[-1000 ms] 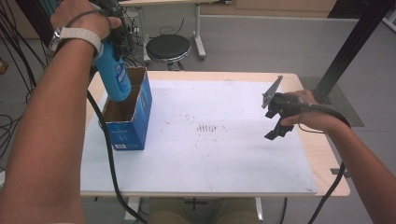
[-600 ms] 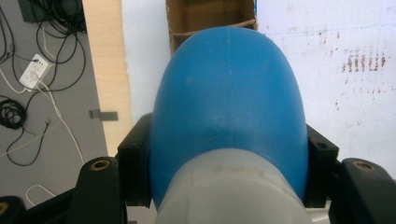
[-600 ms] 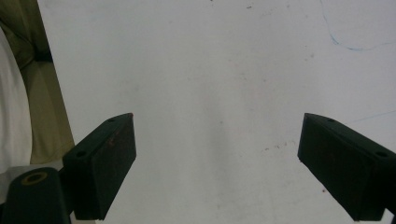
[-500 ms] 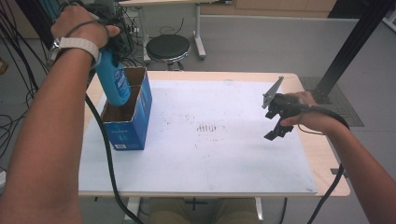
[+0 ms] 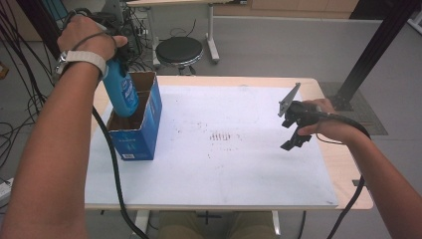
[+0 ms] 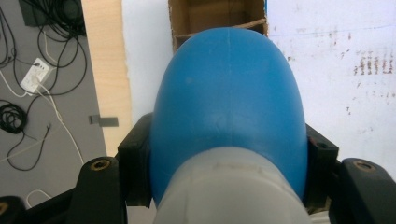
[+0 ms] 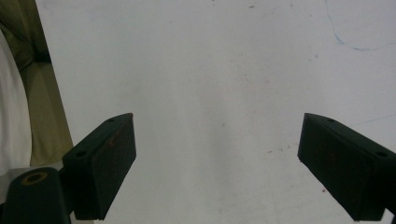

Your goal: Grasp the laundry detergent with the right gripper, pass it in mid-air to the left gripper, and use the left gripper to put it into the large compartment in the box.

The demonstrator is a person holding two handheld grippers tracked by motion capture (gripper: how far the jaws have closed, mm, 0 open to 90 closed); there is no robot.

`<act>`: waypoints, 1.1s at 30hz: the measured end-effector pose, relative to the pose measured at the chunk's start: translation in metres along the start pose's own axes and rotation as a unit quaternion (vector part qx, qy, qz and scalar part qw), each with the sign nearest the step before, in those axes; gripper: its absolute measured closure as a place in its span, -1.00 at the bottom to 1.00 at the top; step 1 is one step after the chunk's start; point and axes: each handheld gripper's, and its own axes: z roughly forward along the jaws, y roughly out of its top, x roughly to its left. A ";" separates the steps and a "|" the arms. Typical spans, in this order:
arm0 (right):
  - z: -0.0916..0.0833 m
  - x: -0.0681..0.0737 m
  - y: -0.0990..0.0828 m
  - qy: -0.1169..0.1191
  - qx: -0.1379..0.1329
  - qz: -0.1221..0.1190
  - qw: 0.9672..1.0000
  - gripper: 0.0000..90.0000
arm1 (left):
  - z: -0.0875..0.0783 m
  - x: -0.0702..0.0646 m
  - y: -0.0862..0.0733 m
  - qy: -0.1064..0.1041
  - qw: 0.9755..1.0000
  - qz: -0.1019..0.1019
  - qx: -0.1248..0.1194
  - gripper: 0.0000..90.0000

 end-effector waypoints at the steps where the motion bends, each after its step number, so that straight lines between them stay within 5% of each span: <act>1: 0.000 0.000 0.000 0.000 -0.001 0.001 1.000 -0.74 | 0.001 0.000 0.000 0.000 1.000 0.000 0.001 -0.17; 33: 0.003 0.002 -0.001 0.002 -0.001 0.005 1.000 -0.74 | 0.033 -0.005 -0.001 0.010 1.000 0.012 -0.004 -0.17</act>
